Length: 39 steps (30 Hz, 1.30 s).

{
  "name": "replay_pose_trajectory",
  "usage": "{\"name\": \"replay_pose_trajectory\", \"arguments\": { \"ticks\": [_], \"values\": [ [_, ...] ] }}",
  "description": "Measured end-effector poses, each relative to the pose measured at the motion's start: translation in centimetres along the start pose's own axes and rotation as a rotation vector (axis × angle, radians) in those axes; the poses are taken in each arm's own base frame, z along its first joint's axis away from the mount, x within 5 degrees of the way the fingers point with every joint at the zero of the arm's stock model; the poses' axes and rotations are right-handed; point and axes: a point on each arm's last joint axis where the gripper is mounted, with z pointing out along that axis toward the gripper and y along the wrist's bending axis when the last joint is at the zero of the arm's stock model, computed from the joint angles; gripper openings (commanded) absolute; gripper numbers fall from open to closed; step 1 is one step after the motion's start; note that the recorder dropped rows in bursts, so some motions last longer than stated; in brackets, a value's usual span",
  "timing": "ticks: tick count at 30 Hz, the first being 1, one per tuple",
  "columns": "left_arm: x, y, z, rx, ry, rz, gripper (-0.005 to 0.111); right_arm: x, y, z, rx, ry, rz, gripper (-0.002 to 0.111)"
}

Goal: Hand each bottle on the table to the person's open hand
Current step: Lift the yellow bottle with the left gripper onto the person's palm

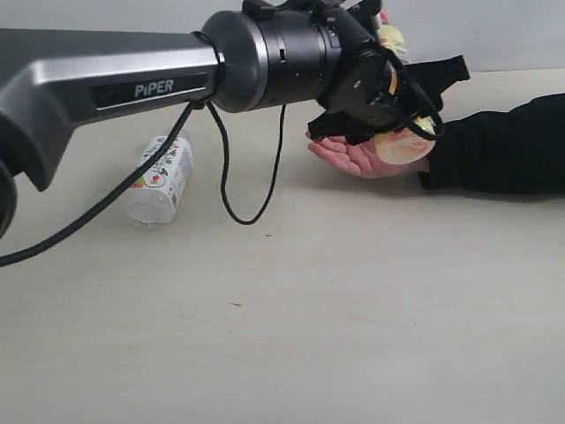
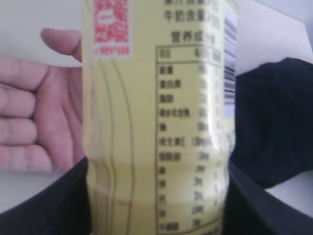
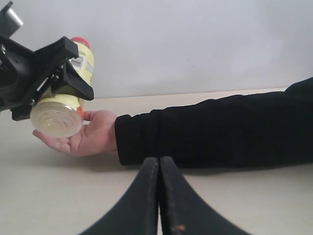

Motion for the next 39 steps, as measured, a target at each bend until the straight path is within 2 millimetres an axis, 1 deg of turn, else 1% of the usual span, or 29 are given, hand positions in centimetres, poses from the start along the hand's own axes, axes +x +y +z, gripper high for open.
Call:
{"name": "replay_pose_trajectory", "arguments": {
  "ticks": [2, 5, 9, 11, 13, 16, 19, 21, 23, 27, 32, 35, 38, 39],
  "values": [
    [-0.2, 1.2, 1.3, -0.008, -0.004, -0.033, 0.001, 0.0, 0.0, 0.0, 0.0, 0.0, 0.0, 0.0],
    [-0.2, 2.4, 2.7, -0.021, -0.004, -0.053, 0.001, 0.0, 0.0, 0.0, 0.0, 0.0, 0.0, 0.0],
    [0.0, 3.1, 3.7, -0.017, -0.004, -0.062, 0.001, 0.0, 0.0, 0.0, 0.0, 0.0, 0.0, 0.0],
    [0.3, 3.4, 4.2, -0.019, 0.0, -0.06, 0.006, 0.0, 0.0, 0.0, 0.0, 0.0, 0.0, 0.0],
    [0.6, 3.6, 4.6, -0.025, 0.005, -0.059, 0.017, 0.0, 0.0, 0.0, 0.0, 0.0, 0.0, 0.0],
    [0.9, 4.0, 5.0, -0.033, 0.014, -0.064, 0.039, 0.0, 0.0, 0.0, 0.0, 0.0, 0.0, 0.0],
    [1.0, 4.1, 5.1, -0.036, 0.016, -0.069, 0.057, 0.0, 0.0, 0.0, 0.0, 0.0, 0.0, 0.0],
    [0.9, 4.2, 5.1, -0.037, 0.015, -0.071, 0.066, 0.0, 0.0, 0.0, 0.0, 0.0, 0.0, 0.0],
    [0.8, 4.2, 5.1, -0.036, 0.013, -0.072, 0.072, 0.0, 0.0, 0.0, 0.0, 0.0, 0.0, 0.0],
    [0.8, 4.2, 5.1, -0.036, 0.013, -0.072, 0.076, 0.0, 0.0, 0.0, 0.0, 0.0, 0.0, 0.0],
    [0.8, 4.2, 5.1, -0.036, 0.015, -0.076, 0.076, 0.0, 0.0, 0.0, 0.0, 0.0, 0.0, 0.0],
    [0.9, 4.5, 5.1, -0.066, 0.028, -0.078, 0.076, 0.0, 0.0, 0.0, 0.0, 0.0, 0.0, 0.0],
    [0.7, 4.5, 4.4, -0.109, 0.045, -0.042, 0.076, 0.0, 0.0, 0.0, 0.0, 0.0, 0.0, 0.0],
    [0.3, 4.2, 3.7, -0.121, 0.048, -0.011, 0.076, 0.0, 0.0, 0.0, 0.0, 0.0, 0.0, 0.0]
  ]
}}
